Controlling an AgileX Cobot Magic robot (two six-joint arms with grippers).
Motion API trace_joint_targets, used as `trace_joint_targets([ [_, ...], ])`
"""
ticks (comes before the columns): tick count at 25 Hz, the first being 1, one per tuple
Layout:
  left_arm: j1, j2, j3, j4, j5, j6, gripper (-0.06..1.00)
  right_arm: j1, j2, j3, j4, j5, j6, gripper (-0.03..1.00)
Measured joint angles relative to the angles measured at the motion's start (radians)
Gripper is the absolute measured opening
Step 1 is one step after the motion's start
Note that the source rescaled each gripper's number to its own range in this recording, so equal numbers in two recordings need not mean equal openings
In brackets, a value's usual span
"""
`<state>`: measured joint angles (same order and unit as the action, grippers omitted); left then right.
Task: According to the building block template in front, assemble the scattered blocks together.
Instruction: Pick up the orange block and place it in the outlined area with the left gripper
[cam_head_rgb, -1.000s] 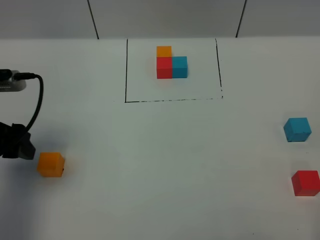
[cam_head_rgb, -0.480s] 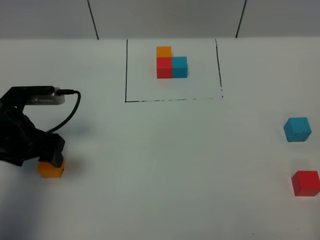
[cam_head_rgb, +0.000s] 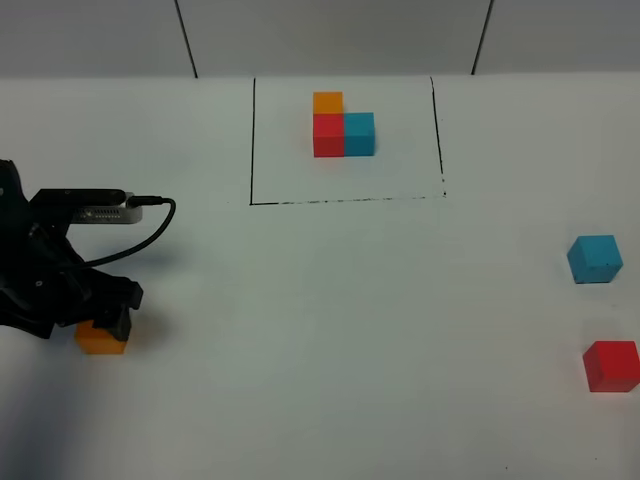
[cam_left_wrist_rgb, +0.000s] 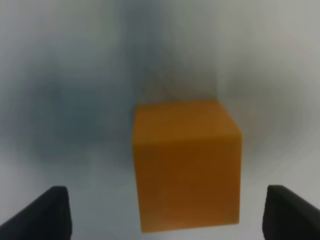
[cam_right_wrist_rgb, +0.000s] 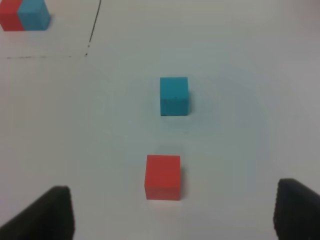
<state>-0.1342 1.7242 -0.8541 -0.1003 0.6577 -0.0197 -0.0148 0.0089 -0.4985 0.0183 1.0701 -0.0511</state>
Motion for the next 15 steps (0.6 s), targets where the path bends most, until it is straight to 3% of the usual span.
trace_joint_targets([
  [5,0.0,0.008,0.0,-0.006,-0.052,-0.001,0.77,0.0,0.0,0.0,0.0,0.0,0.0,0.64],
  [15,0.0,0.008,0.0,-0.028,-0.055,-0.002,0.74,0.0,0.0,0.0,0.0,0.0,0.0,0.64],
])
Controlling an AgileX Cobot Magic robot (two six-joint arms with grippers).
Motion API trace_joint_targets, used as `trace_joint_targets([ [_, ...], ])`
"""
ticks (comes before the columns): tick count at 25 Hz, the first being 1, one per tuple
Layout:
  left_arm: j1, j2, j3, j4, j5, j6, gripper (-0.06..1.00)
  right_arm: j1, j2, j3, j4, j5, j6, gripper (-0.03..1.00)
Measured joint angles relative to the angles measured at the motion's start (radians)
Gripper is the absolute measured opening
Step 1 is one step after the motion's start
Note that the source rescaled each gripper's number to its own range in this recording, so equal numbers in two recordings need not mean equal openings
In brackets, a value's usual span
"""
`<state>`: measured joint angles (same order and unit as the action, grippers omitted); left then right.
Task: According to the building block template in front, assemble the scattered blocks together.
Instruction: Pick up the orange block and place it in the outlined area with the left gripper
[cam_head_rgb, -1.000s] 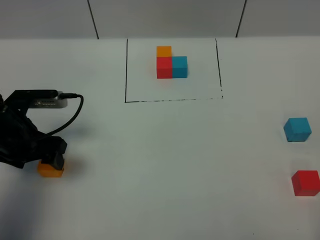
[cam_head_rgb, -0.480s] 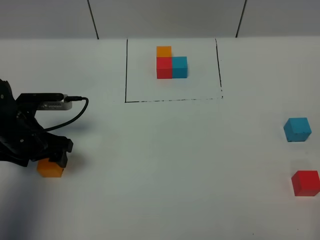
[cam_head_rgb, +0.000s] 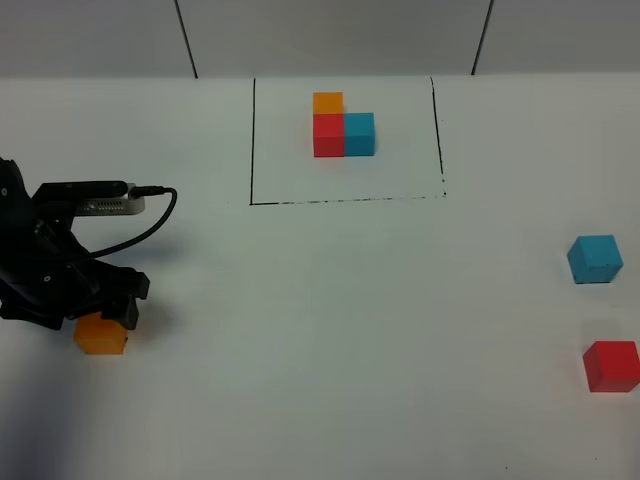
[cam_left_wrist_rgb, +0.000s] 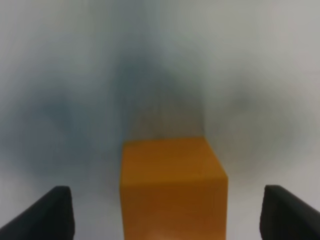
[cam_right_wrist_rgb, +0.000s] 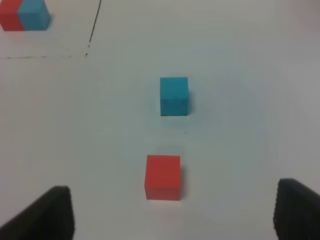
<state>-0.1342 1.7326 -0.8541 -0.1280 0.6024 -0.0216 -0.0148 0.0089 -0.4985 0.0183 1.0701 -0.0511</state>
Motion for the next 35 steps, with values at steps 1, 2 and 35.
trace_joint_targets([
  [1,0.0,0.0,0.0,0.0,0.0,0.0,0.74,0.0,0.0,0.0,0.0,0.0,0.0,0.64],
  [2,0.0,0.0,0.0,0.0,0.0,0.0,0.74,0.0,0.0,0.0,0.0,0.0,0.0,0.64],
  [35,-0.084,0.032,-0.224,0.01,0.242,0.144,0.01,0.0,0.0,0.0,0.0,0.0,0.0,0.64],
])
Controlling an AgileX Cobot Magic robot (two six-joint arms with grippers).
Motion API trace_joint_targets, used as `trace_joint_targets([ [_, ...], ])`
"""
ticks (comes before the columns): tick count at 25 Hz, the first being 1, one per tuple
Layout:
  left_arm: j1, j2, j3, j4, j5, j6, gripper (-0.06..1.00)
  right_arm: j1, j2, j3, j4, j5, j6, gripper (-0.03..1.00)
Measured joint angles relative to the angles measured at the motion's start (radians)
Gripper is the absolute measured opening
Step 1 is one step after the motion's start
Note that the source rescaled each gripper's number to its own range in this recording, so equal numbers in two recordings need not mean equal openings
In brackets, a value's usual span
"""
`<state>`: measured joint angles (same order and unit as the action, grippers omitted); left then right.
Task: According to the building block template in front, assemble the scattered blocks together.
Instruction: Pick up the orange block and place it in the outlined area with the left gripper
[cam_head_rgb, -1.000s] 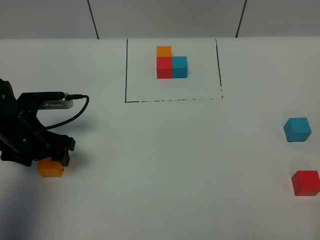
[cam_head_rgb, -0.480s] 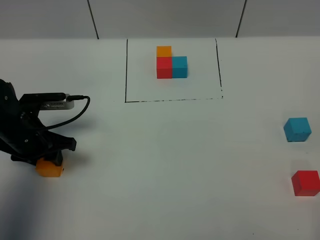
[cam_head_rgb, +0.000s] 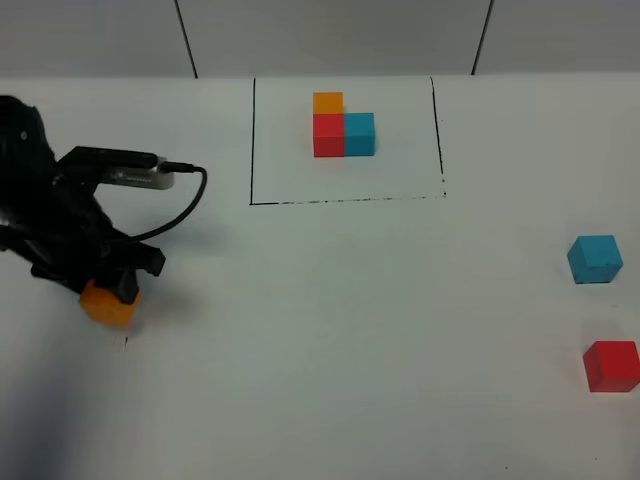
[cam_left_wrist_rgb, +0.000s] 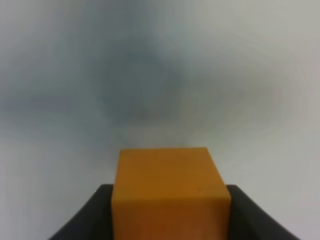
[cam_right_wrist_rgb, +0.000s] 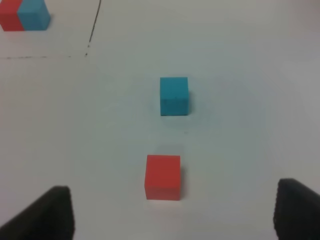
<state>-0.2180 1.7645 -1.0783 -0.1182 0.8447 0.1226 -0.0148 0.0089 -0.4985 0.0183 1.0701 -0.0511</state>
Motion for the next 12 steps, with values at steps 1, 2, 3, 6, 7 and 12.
trace_joint_targets([
  [1,-0.03,0.001,-0.04,0.014,0.025,0.033,0.01,0.0,0.0,0.0,0.0,0.0,0.0,0.64],
  [2,-0.058,0.002,-0.067,0.026,0.037,0.059,0.01,0.0,0.0,0.0,0.0,0.0,0.0,0.64],
  [3,-0.092,0.005,-0.098,0.045,0.054,0.097,0.01,0.0,0.0,0.0,0.0,0.0,0.0,0.64],
  [6,-0.19,0.048,-0.2,0.1,0.104,0.194,0.01,0.0,0.0,0.0,0.0,0.0,0.0,0.64],
  [7,-0.217,0.072,-0.235,0.109,0.117,0.221,0.01,0.0,0.0,0.0,0.0,0.0,0.0,0.64],
  [12,-0.33,0.271,-0.527,0.118,0.192,0.397,0.01,0.0,0.0,0.0,0.0,0.0,0.0,0.64],
])
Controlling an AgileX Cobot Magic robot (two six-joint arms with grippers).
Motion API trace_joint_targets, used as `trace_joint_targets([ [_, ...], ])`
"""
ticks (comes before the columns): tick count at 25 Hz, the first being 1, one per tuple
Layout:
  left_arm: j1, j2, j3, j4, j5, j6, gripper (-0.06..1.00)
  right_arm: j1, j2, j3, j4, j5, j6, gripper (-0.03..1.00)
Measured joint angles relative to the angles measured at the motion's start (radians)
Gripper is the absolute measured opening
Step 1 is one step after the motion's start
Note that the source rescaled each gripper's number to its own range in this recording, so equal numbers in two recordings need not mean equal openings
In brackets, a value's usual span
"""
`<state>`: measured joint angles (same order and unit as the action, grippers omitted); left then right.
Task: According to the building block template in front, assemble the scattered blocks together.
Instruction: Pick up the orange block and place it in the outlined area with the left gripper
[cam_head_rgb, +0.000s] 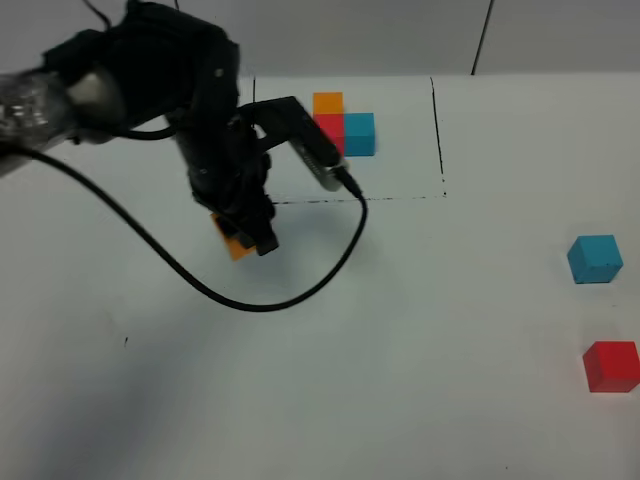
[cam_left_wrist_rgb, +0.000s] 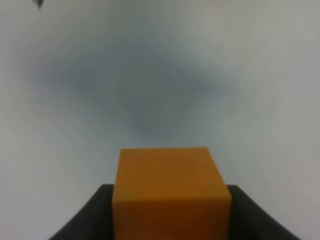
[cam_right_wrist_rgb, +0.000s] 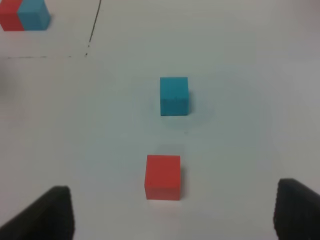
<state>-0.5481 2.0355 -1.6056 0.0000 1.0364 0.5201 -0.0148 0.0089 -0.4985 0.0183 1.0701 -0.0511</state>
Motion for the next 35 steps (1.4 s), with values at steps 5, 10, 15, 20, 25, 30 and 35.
trace_joint_targets([
  [5,-0.056,0.256,-0.381,0.0,0.152,0.122,0.01,0.0,0.0,0.0,0.0,0.0,0.0,0.64],
  [10,-0.1,0.422,-0.597,0.0,0.156,0.178,0.01,0.0,0.0,0.0,0.0,0.0,0.0,0.64],
  [15,-0.132,0.468,-0.626,0.0,0.156,0.259,0.01,0.0,0.0,0.0,0.0,0.0,0.0,0.64],
  [20,-0.133,0.482,-0.626,0.0,0.156,0.288,0.01,0.0,0.0,0.0,0.0,0.0,0.0,0.64],
  [25,-0.133,0.488,-0.626,0.0,0.156,0.354,0.01,0.0,0.0,0.0,0.0,0.0,0.0,0.64],
  [30,-0.133,0.491,-0.627,0.0,0.156,0.371,0.01,0.0,0.0,0.0,0.0,0.0,0.0,0.64],
  [35,-0.133,0.491,-0.628,0.0,0.156,0.373,0.01,0.0,0.0,0.0,0.0,0.0,0.0,0.64],
])
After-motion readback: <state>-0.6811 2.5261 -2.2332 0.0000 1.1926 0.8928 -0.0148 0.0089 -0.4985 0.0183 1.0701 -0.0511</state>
